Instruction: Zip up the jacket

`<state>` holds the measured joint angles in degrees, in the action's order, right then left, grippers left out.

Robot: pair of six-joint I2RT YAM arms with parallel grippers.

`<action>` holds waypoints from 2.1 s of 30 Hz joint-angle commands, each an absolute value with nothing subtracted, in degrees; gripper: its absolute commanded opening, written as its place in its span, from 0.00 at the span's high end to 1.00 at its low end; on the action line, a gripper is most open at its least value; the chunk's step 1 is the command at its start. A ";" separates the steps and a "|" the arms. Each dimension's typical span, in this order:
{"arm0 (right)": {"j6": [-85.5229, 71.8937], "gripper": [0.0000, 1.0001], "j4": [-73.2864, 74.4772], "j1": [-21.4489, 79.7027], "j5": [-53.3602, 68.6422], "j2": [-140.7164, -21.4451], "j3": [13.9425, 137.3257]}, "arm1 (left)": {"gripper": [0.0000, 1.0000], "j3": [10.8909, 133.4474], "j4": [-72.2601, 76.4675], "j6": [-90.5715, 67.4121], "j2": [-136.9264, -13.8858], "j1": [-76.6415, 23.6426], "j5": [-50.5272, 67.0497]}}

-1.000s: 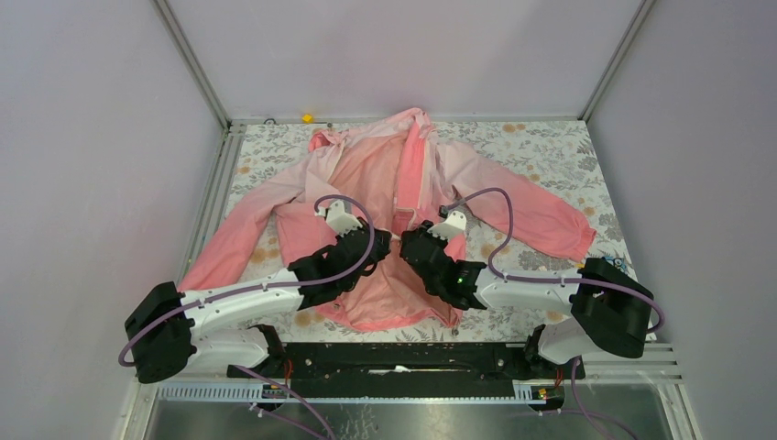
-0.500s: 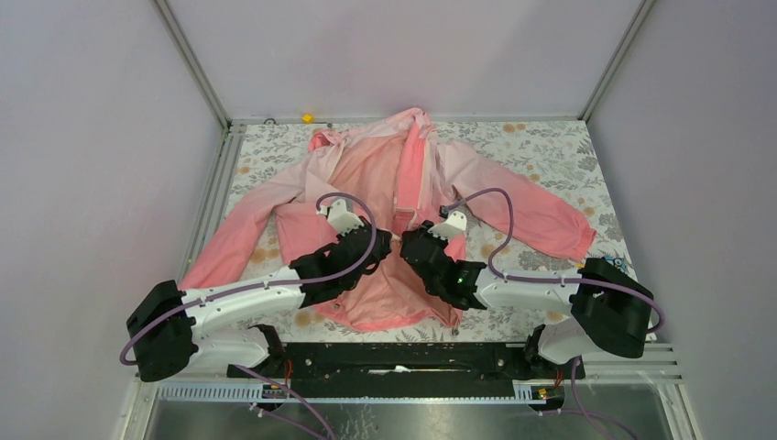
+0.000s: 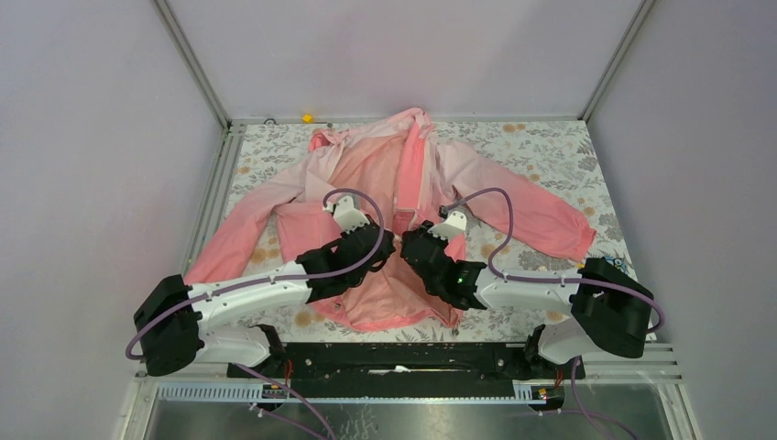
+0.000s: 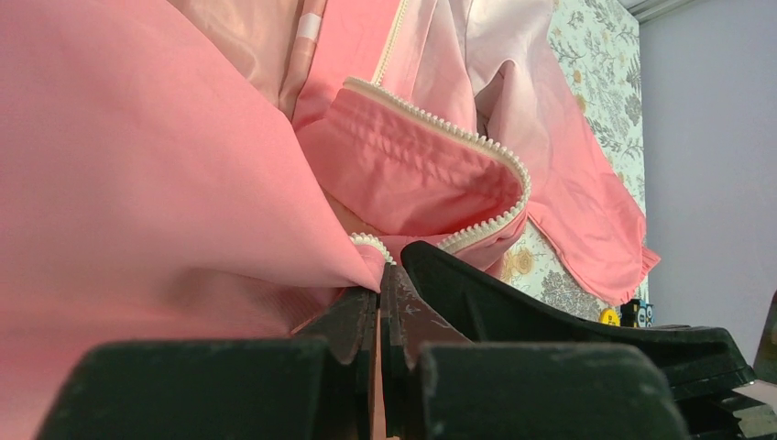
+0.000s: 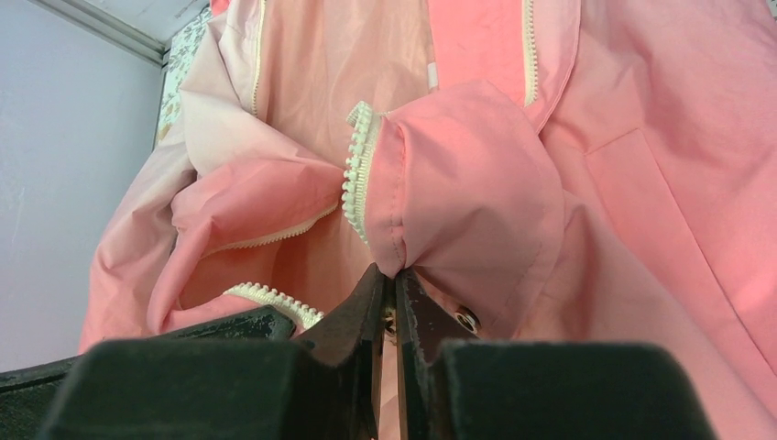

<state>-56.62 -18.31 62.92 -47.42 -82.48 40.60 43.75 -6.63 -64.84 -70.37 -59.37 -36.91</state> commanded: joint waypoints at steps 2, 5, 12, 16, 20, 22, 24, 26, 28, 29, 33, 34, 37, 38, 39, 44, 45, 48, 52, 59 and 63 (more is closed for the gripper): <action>-55.26 1.00 -20.57 63.63 -50.88 -80.64 41.85 | 1.00 47.53 -7.28 -64.95 -72.18 -59.77 -37.03; -54.46 1.00 -20.72 63.72 -50.72 -80.40 41.78 | 1.00 47.80 -7.01 -64.86 -72.57 -59.78 -36.37; -50.70 1.00 -23.18 63.72 -49.47 -78.61 40.69 | 1.00 45.46 -2.61 -63.65 -72.16 -59.84 -34.50; -51.40 1.00 -21.70 63.73 -49.66 -77.96 41.26 | 1.00 45.83 -2.18 -62.27 -71.93 -59.88 -33.89; -52.41 1.00 -20.31 63.72 -49.84 -79.33 42.71 | 1.00 46.50 -3.25 -61.69 -71.97 -60.89 -35.37; -53.21 1.00 -18.83 63.74 -50.17 -79.64 43.46 | 1.00 46.69 -4.31 -62.19 -71.96 -61.35 -36.45; -53.86 1.00 -17.79 63.72 -50.40 -79.90 43.99 | 1.00 46.39 -4.23 -62.45 -71.66 -61.73 -37.22; -54.98 1.00 -15.59 63.75 -50.77 -80.26 44.96 | 1.00 46.19 -4.07 -62.22 -71.63 -61.79 -37.06; -56.16 1.00 -14.01 63.72 -50.46 -80.90 45.57 | 1.00 46.01 -3.90 -61.70 -71.39 -61.79 -36.30; -56.63 1.00 -13.78 63.72 -50.33 -81.06 45.57 | 0.98 45.68 -3.62 -61.25 -71.14 -61.78 -35.96; -58.66 1.00 -14.56 63.72 -49.99 -81.11 44.57 | 0.70 42.79 -1.84 -60.40 -67.89 -61.57 -35.00; -58.85 1.00 -14.86 63.72 -50.15 -80.92 44.31 | 0.64 42.04 -0.88 -59.90 -66.71 -61.42 -34.41; -59.02 1.00 -14.70 63.73 -50.45 -80.70 44.23 | 0.52 40.54 -0.49 -59.42 -63.89 -60.34 -32.31; -59.06 1.00 -14.52 63.72 -50.36 -80.70 44.29 | 0.47 40.18 -0.40 -59.09 -63.15 -60.05 -31.04; -59.37 1.00 -14.24 63.73 -50.16 -80.75 44.46 | 0.40 39.87 -0.28 -58.57 -62.42 -59.72 -30.37; -60.70 1.00 -13.02 63.73 -49.48 -80.94 44.85 | 0.18 38.73 -0.30 -56.38 -59.00 -56.70 -22.70; -60.92 1.00 -12.75 63.77 -49.30 -80.83 44.86 | 0.16 38.38 -0.42 -56.16 -58.25 -55.67 -20.67; -61.46 1.00 -12.49 63.73 -48.69 -80.25 44.53 | 0.14 35.03 -0.28 -57.67 -55.30 -50.91 -12.37; -62.04 1.00 -12.30 63.75 -48.24 -80.04 44.30 | 0.19 29.04 6.12 -60.65 -52.64 -44.06 1.35; -62.14 1.00 -12.29 63.72 -47.77 -80.42 44.51 | 0.34 28.08 9.71 -59.19 -54.52 -43.15 7.34; -62.18 1.00 -12.30 63.75 -47.70 -80.19 44.30 | 0.25 27.69 9.10 -58.36 -54.93 -43.08 7.53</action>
<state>-60.51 -11.86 63.26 -46.78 -81.17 42.87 27.70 4.80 -59.61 -54.59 -43.22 4.12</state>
